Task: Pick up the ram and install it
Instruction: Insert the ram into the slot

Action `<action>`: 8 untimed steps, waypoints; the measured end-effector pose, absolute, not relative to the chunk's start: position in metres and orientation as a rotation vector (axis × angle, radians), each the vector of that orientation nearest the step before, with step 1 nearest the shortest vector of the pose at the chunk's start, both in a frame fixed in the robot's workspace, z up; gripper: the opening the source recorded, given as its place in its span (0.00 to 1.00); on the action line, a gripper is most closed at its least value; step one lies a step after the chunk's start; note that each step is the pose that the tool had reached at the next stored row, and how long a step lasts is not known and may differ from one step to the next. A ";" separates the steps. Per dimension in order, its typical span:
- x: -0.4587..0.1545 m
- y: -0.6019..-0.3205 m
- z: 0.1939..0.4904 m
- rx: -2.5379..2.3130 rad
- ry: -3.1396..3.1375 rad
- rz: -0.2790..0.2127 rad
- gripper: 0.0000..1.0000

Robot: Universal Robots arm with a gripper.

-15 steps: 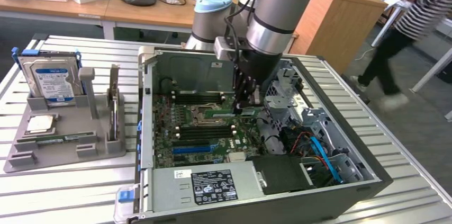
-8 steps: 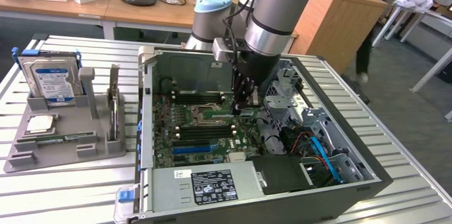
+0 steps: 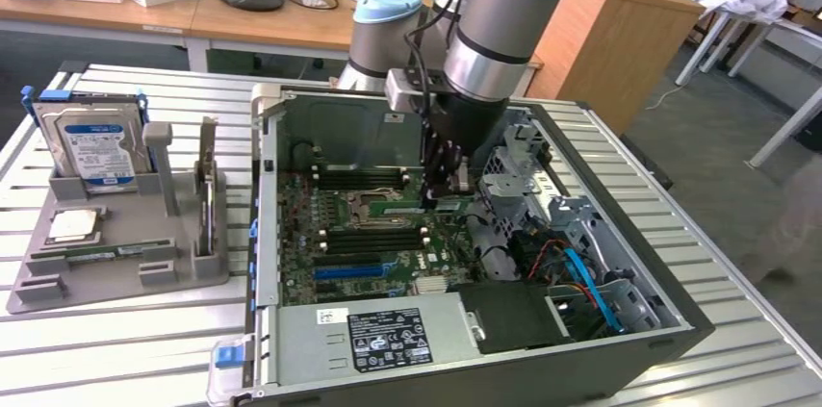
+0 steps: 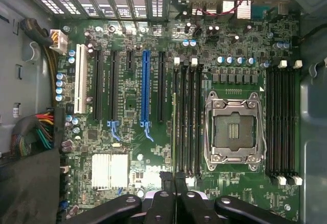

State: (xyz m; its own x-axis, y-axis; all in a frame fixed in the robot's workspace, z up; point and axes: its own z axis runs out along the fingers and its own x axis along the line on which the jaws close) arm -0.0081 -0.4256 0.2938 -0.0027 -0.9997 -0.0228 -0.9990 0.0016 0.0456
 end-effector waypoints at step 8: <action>-0.012 -0.426 0.294 2.207 -2.212 -0.075 0.11</action>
